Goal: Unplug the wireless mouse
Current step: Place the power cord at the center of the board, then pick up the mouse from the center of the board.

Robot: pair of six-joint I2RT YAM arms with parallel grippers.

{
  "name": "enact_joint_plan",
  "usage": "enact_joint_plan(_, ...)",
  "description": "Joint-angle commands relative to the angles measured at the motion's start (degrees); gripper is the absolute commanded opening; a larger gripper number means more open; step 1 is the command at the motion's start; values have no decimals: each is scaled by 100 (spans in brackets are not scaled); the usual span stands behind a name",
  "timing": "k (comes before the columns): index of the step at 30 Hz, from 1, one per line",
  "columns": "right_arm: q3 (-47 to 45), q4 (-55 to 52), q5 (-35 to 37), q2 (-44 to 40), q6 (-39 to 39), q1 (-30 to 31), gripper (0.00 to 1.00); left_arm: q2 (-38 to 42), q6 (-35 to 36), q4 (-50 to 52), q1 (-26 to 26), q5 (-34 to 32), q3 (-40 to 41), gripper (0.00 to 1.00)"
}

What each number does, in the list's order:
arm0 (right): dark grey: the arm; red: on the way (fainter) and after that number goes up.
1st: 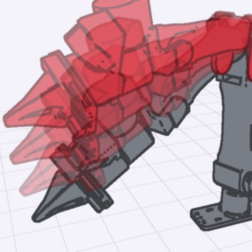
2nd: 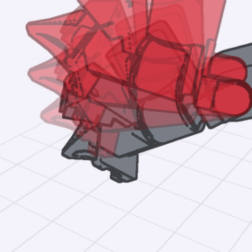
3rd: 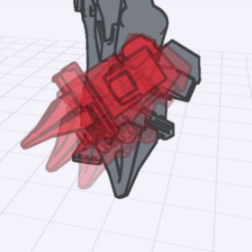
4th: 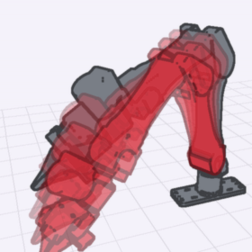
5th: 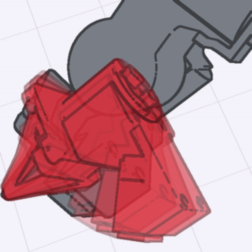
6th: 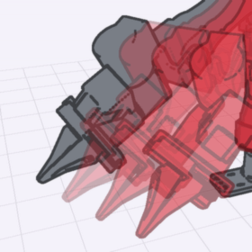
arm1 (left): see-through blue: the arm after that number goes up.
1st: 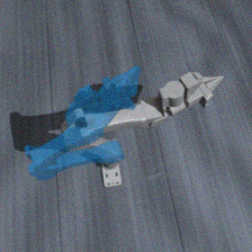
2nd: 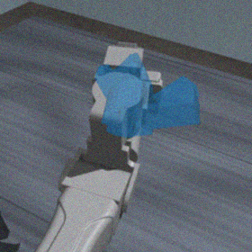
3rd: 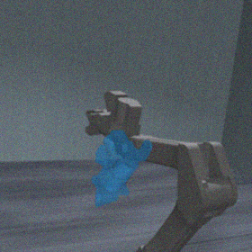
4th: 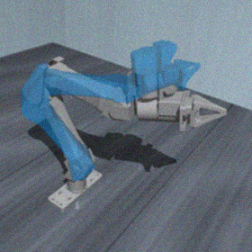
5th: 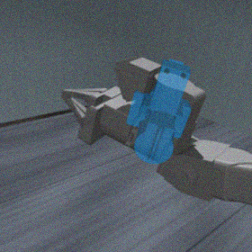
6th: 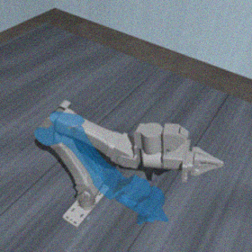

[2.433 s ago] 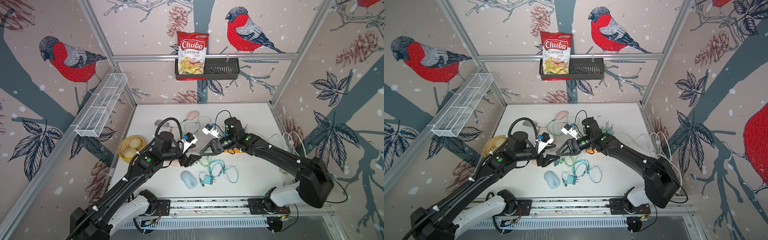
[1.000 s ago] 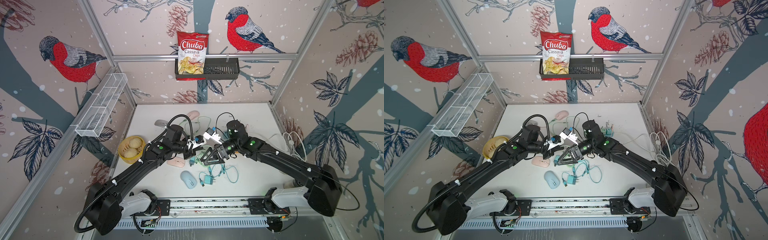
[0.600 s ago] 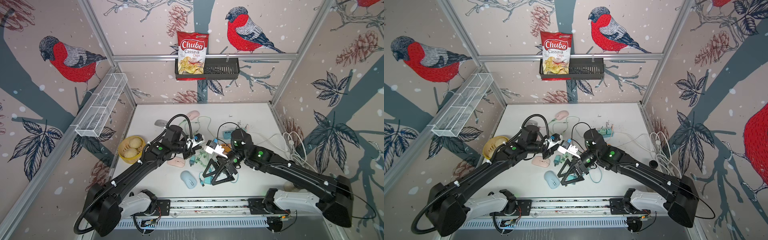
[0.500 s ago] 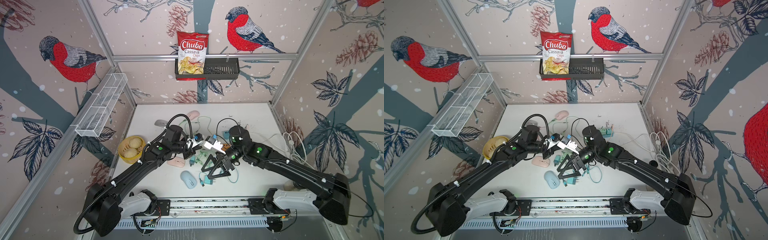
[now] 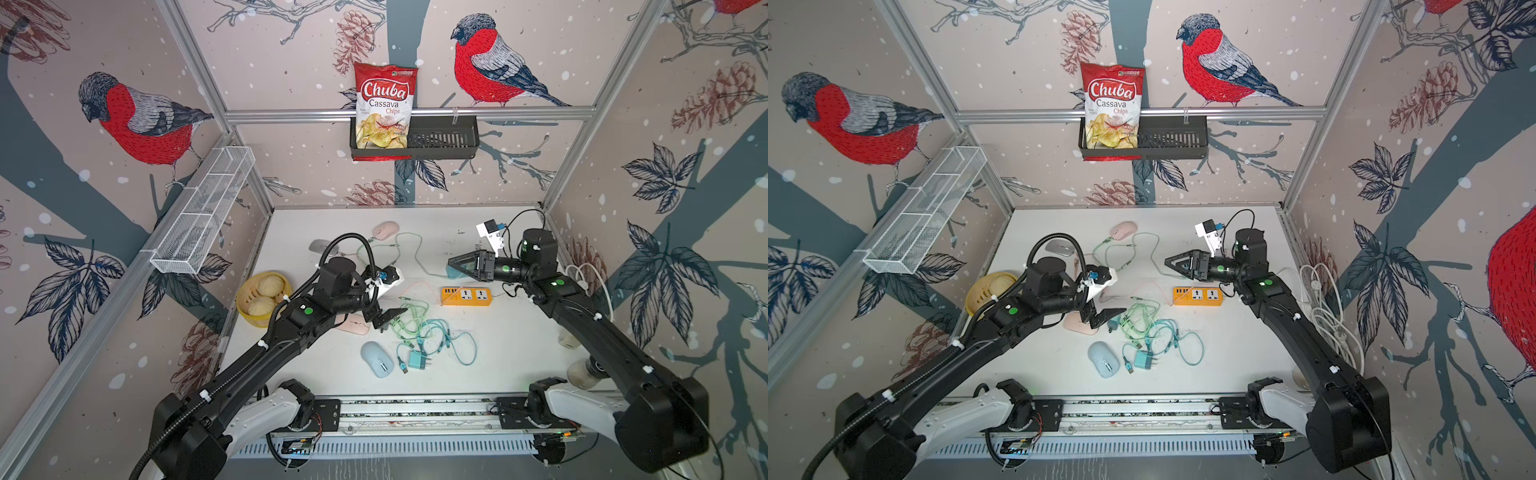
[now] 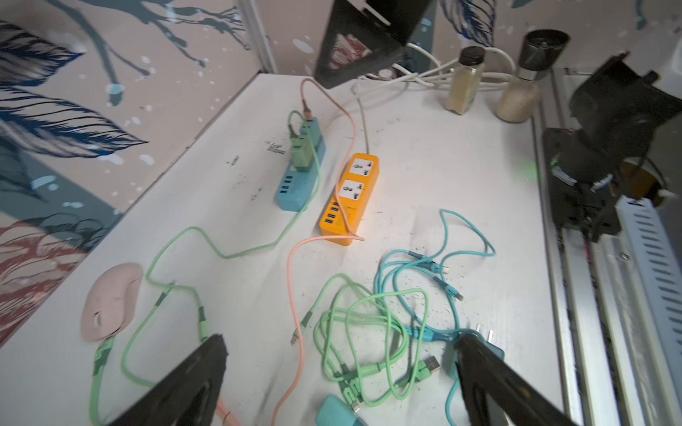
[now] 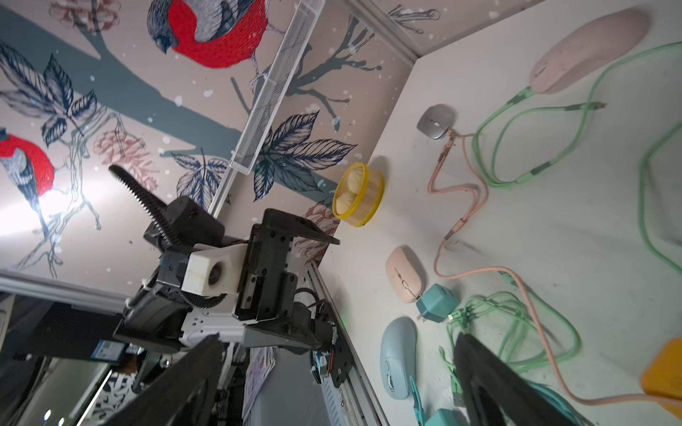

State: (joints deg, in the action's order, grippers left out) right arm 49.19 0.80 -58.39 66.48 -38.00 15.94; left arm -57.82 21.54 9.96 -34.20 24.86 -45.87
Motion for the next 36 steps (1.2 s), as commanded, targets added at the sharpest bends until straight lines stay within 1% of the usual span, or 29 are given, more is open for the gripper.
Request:
enact_joint_plan(1,71,260,281,221,-113,72,96,-63,-1397,-936,96,-2135,-83,97)
enact_joint_plan(2,392,-173,625,380,333,327,95,-200,-1923,-930,186,-2903,-252,97)
enact_joint_plan(3,762,-671,1048,576,791,641,95,-344,-2266,-791,400,-3075,-463,97)
enact_joint_plan(4,1257,-1248,1634,920,1342,1054,94,-501,-2602,-573,722,-2909,-700,97)
enact_joint_plan(5,1750,-1701,2158,1288,1693,1416,91,-657,-3015,-404,1149,-2658,-898,97)
enact_joint_plan(6,2117,-1957,2464,1627,1903,1650,86,-792,-3388,-284,1528,-2352,-1042,96)
enact_joint_plan(7,2511,-2164,2731,2032,2050,1839,80,-948,-3796,-192,1986,-1897,-1099,94)
enact_joint_plan(8,2879,-2319,2907,2435,2187,1988,73,-1111,-4166,-162,2423,-1440,-1100,89)
enact_joint_plan(9,3166,-2405,3004,2770,2310,2088,69,-1244,-4452,-190,2739,-1069,-1100,82)
enact_joint_plan(10,3475,-2437,3129,3156,2446,2195,65,-1393,-4720,-282,3019,-722,-1100,72)
enact_joint_plan(11,3795,-2466,3300,3551,2582,2320,61,-1500,-4942,-377,3203,-509,-1100,67)
enact_joint_plan(12,4103,-2510,3446,3917,2705,2432,58,-1573,-5107,-410,3302,-413,-1100,66)
enact_joint_plan(14,5008,-2756,3761,4853,3010,2667,51,-1627,-5335,-409,3383,-310,-1100,67)
enact_joint_plan(16,6108,-3198,4102,5787,3228,2877,46,-1565,-5465,-392,3393,-411,-1095,74)
enact_joint_plan(17,6755,-3448,4245,6300,3320,2968,43,-1495,-5530,-446,3393,-475,-1003,76)
enact_joint_plan(20,8533,-3983,4710,7612,3422,3169,40,-1160,-5580,-785,3402,-460,-552,76)
enact_joint_plan(22,9280,-4058,4986,8179,3423,3242,40,-882,-5678,-922,3412,-444,-300,76)
enact_joint_plan(23,9413,-3988,5088,8297,3409,3252,40,-758,-5731,-970,3419,-434,-211,76)
enact_joint_plan(26,9224,-3570,5214,8350,3247,3224,43,-375,-5790,-1022,3420,-436,-5,76)
enact_joint_plan(28,9084,-3411,5144,8357,3146,3174,42,-167,-5762,-996,3433,-441,63,76)
enact_joint_plan(32,8899,-3193,4970,8415,3262,3215,41,79,-5658,-927,3433,-420,138,76)
enact_joint_plan(36,8875,-2982,5030,8507,3265,3291,41,232,-5549,-884,3426,-434,227,76)
